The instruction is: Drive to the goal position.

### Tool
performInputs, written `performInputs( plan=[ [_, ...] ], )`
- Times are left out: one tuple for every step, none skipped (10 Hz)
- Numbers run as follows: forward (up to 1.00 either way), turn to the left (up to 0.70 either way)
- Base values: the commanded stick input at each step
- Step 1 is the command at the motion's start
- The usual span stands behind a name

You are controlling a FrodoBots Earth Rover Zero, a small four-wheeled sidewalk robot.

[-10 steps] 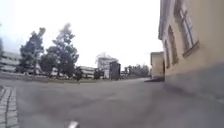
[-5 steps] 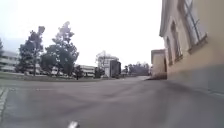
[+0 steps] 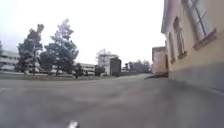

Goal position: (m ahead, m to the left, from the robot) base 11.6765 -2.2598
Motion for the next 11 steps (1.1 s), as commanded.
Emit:
performInputs(
  plan=[
    [0.85, 0.00],
    [0.85, 0.00],
    [0.85, 0.00],
    [0.85, 0.00],
    [1.00, 0.00],
    [1.00, 0.00],
    [1.00, 0.00],
    [1.00, 0.00],
    [1.00, 0.00],
    [1.00, 0.00],
    [1.00, 0.00]
  ],
)
